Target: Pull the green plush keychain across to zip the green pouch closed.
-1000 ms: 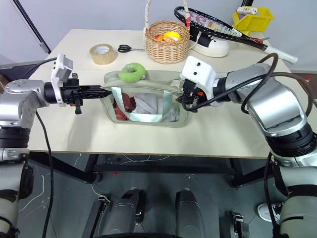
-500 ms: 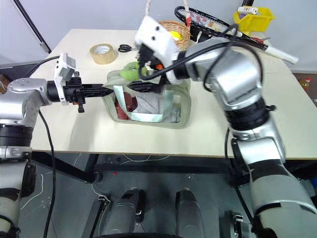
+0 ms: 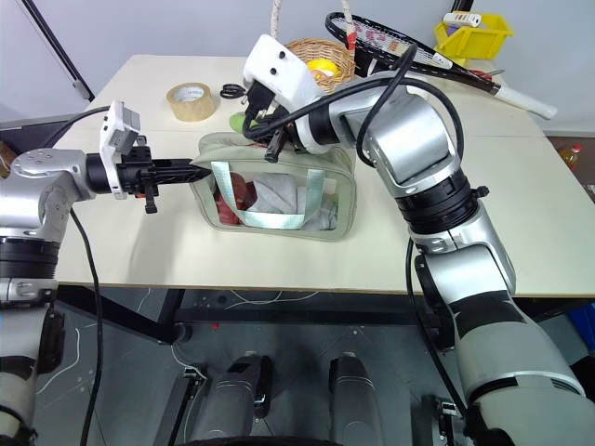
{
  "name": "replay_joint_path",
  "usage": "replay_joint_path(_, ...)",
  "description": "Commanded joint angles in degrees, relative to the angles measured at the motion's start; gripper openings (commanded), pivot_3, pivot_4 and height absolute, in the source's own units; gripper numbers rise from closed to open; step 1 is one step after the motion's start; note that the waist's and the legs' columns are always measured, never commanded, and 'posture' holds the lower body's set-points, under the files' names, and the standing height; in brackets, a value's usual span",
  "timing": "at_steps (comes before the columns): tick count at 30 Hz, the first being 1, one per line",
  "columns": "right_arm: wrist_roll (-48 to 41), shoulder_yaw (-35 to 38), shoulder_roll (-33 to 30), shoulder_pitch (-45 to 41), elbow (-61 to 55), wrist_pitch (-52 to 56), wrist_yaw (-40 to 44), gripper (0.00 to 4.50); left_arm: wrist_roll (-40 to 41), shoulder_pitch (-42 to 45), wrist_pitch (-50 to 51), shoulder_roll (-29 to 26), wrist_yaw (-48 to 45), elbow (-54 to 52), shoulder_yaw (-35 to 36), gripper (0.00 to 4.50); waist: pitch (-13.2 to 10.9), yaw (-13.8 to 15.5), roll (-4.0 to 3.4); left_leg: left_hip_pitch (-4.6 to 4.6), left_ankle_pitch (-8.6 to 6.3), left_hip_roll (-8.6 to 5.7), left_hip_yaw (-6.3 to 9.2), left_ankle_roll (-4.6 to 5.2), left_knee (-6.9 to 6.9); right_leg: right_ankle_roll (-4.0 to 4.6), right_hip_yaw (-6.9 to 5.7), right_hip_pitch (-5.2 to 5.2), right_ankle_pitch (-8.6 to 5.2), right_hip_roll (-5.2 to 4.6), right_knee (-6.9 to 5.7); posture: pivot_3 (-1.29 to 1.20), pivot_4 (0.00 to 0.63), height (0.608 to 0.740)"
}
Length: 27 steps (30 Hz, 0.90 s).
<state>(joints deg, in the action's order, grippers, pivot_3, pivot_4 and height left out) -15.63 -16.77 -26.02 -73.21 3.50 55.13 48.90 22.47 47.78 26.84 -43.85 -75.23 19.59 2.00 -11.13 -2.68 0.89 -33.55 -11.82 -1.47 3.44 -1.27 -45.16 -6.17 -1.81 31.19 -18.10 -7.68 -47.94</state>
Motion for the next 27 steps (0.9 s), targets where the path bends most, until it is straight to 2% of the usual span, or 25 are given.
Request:
replay_joint_path(1, -2.1, 6.6, -2.9, -1.3, -3.0, 2.2, -0.5, 0.05, -0.1, 0.3, -0.4, -0.9, 0.2, -0.4, 0.8, 0.00, 0.0, 0.1, 0.00, 0.00, 0.00, 0.00, 0.00, 0.00, 0.00, 0.00, 0.00, -0.01, 0.00, 0.00, 0.00, 0.00, 0.150, 0.644)
replay_joint_path(6, 1.8, 11.5, -15.0, 3.3, -1.2, 1.3, -2.6, 0.05, -0.2, 0.0, -0.2, -1.5, 0.5, -0.3, 1.0, 0.00, 0.0, 0.4, 0.01, -0.01, 0.00, -0.01, 0.02, 0.00, -0.02, 0.02, -0.03, -0.06, -0.01, -0.01, 0.04, 0.00, 0.150, 0.644)
replay_joint_path(10, 7.7, 12.4, -28.6, 12.2, 0.8, -3.5, -3.9, 0.05, 0.1, -0.8, 0.4, -2.2, 1.1, -0.5, 1.6, 0.00, 0.0, 0.2, 0.01, 0.00, -0.01, 0.00, -0.02, 0.01, 0.01, 0.17, -0.02, -0.07, -0.10, -0.05, 0.08, 0.00, 0.150, 0.644)
replay_joint_path(14, 11.0, 13.2, -36.2, 22.1, 1.0, -7.0, -5.5, 0.05, 0.7, -1.6, 1.1, -2.6, 1.8, -0.9, 2.1, 0.00, 0.0, -0.5, -0.03, 0.04, -0.03, 0.08, -0.16, 0.05, 0.03, 0.18, 0.07, 0.01, -0.10, -0.10, 0.03, 0.00, 0.150, 0.644)
replay_joint_path(17, 8.2, 13.6, -34.9, 30.2, -5.4, -5.4, -5.0, 0.05, 1.2, -1.8, 1.4, -2.7, 2.5, -1.1, 2.2, 0.00, 0.0, -0.9, -0.03, 0.03, -0.05, 0.10, -0.16, 0.08, 0.03, 0.17, 0.09, 0.03, -0.10, -0.09, 0.01, 0.00, 0.150, 0.644)
replay_joint_path(20, 7.0, 12.5, -31.5, 34.8, -10.3, -3.8, -6.4, 0.05, 1.4, -1.7, 1.6, -2.7, 2.9, -1.2, 2.2, 0.00, 0.0, -1.1, -0.03, 0.05, -0.05, 0.10, -0.14, 0.08, 0.02, 0.17, 0.08, -0.02, -0.10, -0.08, 0.01, 0.00, 0.150, 0.644)
replay_joint_path(24, 8.0, 8.4, -25.7, 38.6, -14.2, -2.8, -9.4, 0.05, 1.6, -1.6, 1.8, -2.7, 3.4, -1.5, 2.0, 0.00, 0.0, -1.3, -0.02, 0.08, -0.06, 0.12, -0.12, 0.10, 0.04, 0.17, 0.08, -0.03, -0.11, -0.07, 0.01, 0.00, 0.150, 0.644)
replay_joint_path(27, 8.4, 6.9, -23.5, 39.6, -15.4, -2.2, -10.1, 0.05, 1.9, -1.7, 1.9, -2.8, 3.8, -1.9, 2.1, 0.00, 0.0, -1.2, -0.02, 0.08, -0.06, 0.13, -0.12, 0.10, 0.02, 0.17, 0.08, -0.03, -0.11, -0.05, 0.01, 0.00, 0.150, 0.644)
